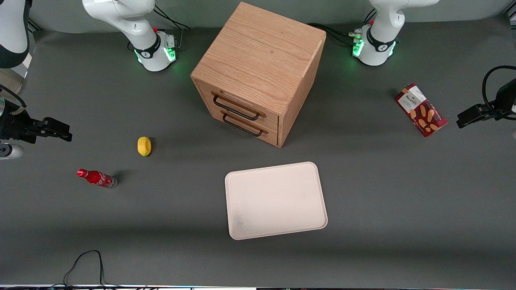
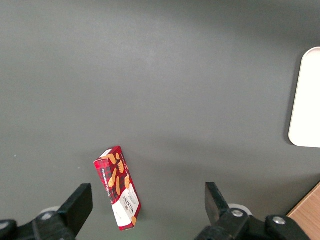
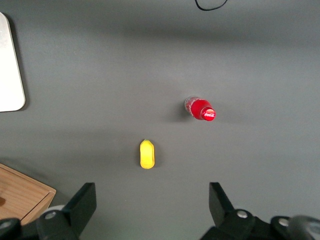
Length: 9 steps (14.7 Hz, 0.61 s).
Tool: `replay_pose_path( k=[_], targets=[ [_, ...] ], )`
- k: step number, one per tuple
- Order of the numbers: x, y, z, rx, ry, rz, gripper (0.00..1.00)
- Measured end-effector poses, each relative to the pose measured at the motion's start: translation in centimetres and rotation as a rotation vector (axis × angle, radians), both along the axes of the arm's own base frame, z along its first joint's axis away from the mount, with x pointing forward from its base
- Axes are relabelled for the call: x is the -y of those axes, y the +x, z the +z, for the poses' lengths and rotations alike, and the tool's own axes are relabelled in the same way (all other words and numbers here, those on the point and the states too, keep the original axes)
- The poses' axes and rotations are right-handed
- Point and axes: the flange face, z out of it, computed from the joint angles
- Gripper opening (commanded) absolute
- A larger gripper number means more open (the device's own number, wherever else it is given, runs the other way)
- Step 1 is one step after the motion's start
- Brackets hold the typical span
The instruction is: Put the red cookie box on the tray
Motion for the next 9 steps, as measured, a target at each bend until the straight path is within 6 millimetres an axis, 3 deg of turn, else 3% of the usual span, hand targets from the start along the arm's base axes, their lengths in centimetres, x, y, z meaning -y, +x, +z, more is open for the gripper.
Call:
replay_pose_path(
  k=[9],
  targets=[
    [0.4,-0.51,0.76,-0.034,-0.004,-0.003,1.0]
  ],
)
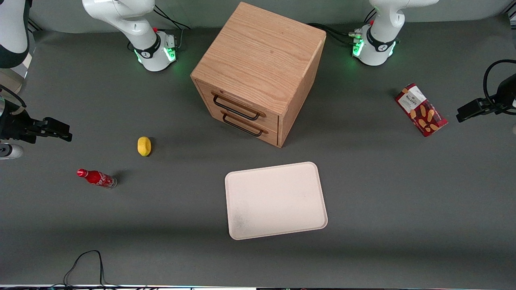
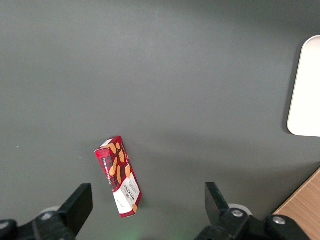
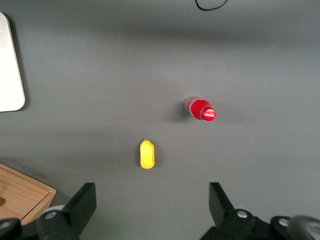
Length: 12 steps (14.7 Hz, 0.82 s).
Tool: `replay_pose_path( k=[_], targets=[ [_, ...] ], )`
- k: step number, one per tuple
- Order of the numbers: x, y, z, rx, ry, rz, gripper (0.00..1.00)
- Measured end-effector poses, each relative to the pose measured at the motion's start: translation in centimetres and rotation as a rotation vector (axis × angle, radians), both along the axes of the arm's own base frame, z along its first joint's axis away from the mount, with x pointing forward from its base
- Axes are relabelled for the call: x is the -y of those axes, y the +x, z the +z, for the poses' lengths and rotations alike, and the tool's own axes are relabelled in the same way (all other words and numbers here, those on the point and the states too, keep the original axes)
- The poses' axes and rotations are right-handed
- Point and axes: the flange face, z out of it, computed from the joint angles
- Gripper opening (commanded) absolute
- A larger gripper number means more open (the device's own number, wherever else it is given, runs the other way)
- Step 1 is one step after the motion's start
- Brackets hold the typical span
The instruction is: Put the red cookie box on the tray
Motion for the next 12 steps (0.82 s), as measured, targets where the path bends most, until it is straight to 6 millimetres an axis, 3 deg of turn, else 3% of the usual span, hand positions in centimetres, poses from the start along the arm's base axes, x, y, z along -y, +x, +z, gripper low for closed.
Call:
replay_pose_path(
  k=[12],
  targets=[
    [-0.32,-0.43,-0.52,-0.048,-0.001,0.01,1.0]
  ],
)
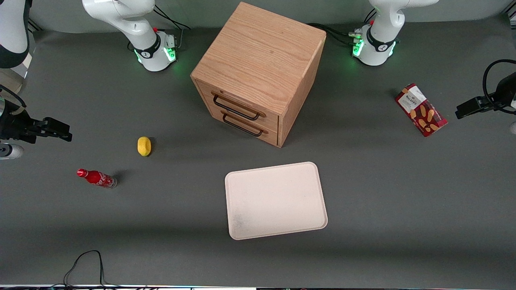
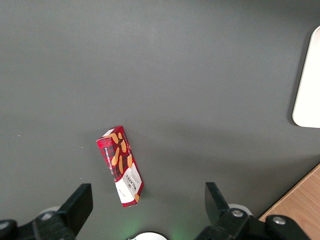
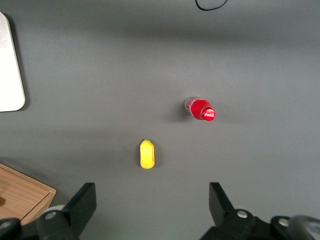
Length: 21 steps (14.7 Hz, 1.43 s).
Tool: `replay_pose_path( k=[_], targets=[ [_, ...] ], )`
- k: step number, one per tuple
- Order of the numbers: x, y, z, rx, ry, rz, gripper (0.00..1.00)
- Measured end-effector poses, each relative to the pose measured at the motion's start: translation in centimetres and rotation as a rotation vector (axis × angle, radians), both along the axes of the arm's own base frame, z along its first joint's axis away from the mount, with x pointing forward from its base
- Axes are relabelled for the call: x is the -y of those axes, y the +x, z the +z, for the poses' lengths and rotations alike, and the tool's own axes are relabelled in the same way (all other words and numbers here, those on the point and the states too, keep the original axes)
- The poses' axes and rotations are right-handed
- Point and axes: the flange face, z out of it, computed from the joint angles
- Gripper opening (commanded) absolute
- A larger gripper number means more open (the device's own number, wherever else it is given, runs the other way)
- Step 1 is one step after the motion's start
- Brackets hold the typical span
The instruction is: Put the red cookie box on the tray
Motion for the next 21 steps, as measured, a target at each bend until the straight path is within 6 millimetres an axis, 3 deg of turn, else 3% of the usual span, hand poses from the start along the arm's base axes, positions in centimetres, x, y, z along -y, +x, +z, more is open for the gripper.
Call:
replay_pose_path(
  k=[12,16,18,21],
  targets=[
    [-0.5,-0.8,0.2,-0.056,0.005,0.045,1.0],
    [-1.5,-1.0,0.3,-0.07,0.044,0.059,1.0],
    [-4.0,-1.2,0.3,-0.07,0.042,0.109,1.0],
    [-11.9,-2.9,0.3,-0.071,0.001,0.259,1.0]
  ],
)
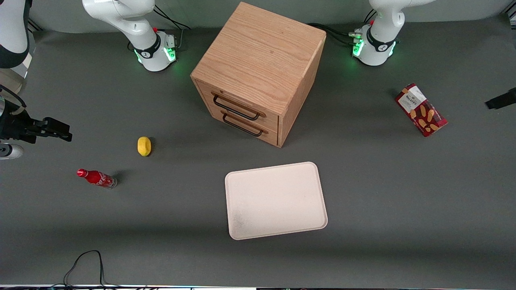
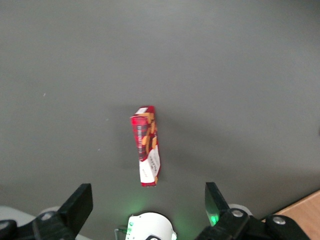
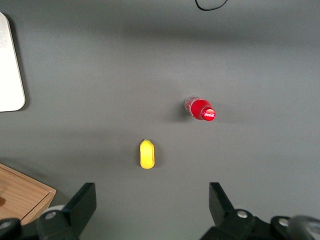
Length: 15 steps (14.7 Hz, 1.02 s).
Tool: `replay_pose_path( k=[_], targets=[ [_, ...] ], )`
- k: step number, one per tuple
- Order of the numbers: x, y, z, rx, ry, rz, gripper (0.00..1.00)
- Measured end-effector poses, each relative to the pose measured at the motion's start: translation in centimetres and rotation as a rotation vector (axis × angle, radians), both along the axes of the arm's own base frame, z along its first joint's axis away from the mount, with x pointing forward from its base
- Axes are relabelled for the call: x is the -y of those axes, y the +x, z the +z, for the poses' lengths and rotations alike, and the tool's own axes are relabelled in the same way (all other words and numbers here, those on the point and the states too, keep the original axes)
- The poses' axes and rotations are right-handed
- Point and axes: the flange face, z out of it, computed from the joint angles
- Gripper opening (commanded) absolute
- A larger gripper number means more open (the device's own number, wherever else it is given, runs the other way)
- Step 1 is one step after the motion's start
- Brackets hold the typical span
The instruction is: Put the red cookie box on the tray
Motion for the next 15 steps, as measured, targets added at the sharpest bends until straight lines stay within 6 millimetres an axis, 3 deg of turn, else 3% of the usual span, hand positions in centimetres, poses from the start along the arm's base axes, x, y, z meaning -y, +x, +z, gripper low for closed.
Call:
replay_pose_path(
  k=[2,4,10,12,15],
  targets=[
    [-4.6,-1.7,-0.1,-0.008,-0.013,0.083,1.0],
    [-6.9,-3.2,-0.4,-0.018,-0.023,0.131,1.0],
    [-5.9,-6.9,-3.1,-0.018,-0.028,0.151,1.0],
    [-5.2,-8.5,-5.8,0.004,-0.024,0.15,1.0],
    [-3.9,-10.7,-11.9,0.012,-0.019,0.179,1.0]
  ],
)
